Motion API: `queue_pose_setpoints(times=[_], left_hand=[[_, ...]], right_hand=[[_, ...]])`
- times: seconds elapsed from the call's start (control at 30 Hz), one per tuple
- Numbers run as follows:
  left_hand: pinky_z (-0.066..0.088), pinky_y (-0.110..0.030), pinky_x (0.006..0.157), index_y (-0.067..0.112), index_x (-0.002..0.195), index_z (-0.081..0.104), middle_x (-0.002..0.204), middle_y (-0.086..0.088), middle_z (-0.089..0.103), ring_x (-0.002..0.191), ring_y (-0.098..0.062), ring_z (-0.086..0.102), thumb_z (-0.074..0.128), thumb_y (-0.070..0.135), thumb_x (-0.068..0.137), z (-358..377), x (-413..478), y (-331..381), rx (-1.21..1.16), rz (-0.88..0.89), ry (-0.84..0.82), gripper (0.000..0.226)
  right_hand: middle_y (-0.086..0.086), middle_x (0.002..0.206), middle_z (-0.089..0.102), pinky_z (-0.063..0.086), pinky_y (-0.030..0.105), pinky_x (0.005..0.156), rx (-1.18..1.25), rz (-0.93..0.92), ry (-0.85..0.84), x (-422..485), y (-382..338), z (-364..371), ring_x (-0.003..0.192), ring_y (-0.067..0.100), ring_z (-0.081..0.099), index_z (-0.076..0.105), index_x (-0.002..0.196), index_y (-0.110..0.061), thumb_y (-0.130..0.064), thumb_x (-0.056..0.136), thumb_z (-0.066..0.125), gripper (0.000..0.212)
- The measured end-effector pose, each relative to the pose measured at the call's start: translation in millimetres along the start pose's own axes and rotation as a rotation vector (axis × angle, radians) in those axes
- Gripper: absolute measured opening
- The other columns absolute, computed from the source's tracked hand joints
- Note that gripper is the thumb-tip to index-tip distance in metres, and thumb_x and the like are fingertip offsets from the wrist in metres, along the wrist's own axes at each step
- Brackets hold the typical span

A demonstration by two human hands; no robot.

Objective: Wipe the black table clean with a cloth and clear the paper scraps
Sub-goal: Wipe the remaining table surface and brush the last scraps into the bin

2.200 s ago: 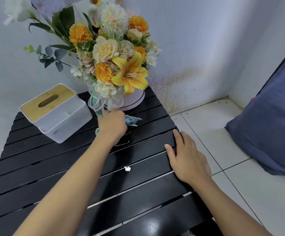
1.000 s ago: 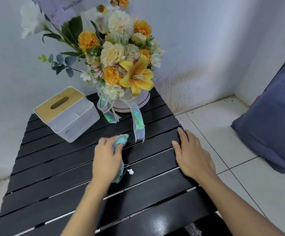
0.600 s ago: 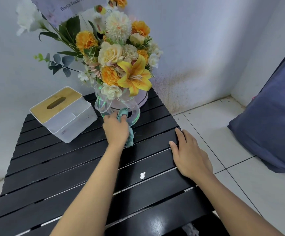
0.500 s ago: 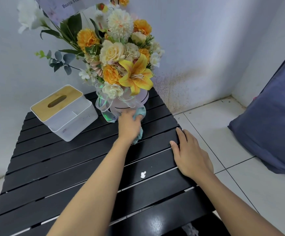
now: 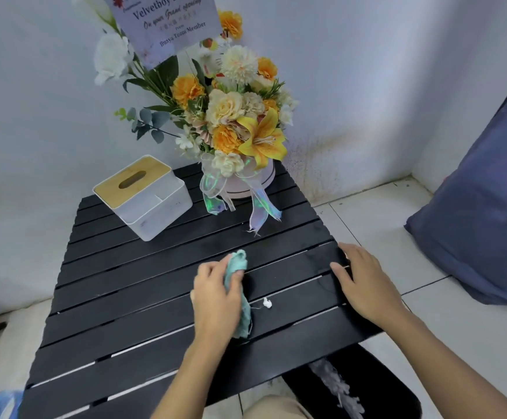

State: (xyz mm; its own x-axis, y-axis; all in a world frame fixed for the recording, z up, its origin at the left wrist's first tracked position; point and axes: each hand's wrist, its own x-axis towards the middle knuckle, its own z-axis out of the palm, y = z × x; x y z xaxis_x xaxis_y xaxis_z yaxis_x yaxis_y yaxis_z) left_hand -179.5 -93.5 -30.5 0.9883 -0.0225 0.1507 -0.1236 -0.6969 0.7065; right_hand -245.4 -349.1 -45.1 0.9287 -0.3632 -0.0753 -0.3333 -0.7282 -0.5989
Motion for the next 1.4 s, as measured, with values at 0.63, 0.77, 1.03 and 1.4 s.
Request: queue_pose_setpoints(times=[0.63, 0.77, 1.03, 1.4], left_hand=[[0.041, -0.041, 0.086, 0.015, 0.119, 0.064, 0.109, -0.016, 0.052, 0.092, -0.035, 0.050, 0.056, 0.024, 0.093, -5, -25, -8, 0.195, -0.209, 0.060, 0.028], [0.047, -0.040, 0.073, 0.015, 0.117, 0.065, 0.102, -0.010, 0.054, 0.079, -0.030, 0.050, 0.053, 0.024, 0.088, 44, -67, 36, 0.287, 0.023, 0.023, 0.032], [0.042, -0.029, 0.085, 0.015, 0.105, 0.070, 0.095, -0.005, 0.058, 0.090, -0.011, 0.054, 0.056, 0.025, 0.093, 42, -36, 82, -0.101, 0.062, -0.244, 0.022], [0.041, -0.039, 0.086, 0.036, 0.131, 0.052, 0.118, 0.007, 0.046, 0.096, -0.025, 0.044, 0.054, 0.028, 0.093, 64, -83, 77, 0.275, 0.345, -0.339, 0.039]], right_hand=[[-0.021, 0.131, 0.059, 0.043, 0.026, 0.099, 0.941, 0.097, -0.262, -45, 30, -12, 0.123, 0.001, 0.054, 0.050, 0.136, -0.035, -0.024, 0.100, 0.050, 0.038], [-0.010, 0.124, 0.066, 0.050, 0.026, 0.095, 1.062, 0.166, -0.135, -49, 30, 0, 0.116, 0.007, 0.061, 0.057, 0.131, -0.025, -0.014, 0.099, 0.051, 0.035], [-0.005, 0.117, 0.070, 0.054, 0.023, 0.085, 1.130, 0.221, -0.113, -44, 27, 3, 0.107, 0.009, 0.066, 0.058, 0.129, -0.020, -0.005, 0.101, 0.044, 0.034], [0.001, 0.134, 0.060, 0.044, 0.040, 0.106, 1.181, 0.304, -0.147, -36, 35, 8, 0.120, 0.016, 0.059, 0.047, 0.141, -0.016, -0.009, 0.100, 0.048, 0.042]])
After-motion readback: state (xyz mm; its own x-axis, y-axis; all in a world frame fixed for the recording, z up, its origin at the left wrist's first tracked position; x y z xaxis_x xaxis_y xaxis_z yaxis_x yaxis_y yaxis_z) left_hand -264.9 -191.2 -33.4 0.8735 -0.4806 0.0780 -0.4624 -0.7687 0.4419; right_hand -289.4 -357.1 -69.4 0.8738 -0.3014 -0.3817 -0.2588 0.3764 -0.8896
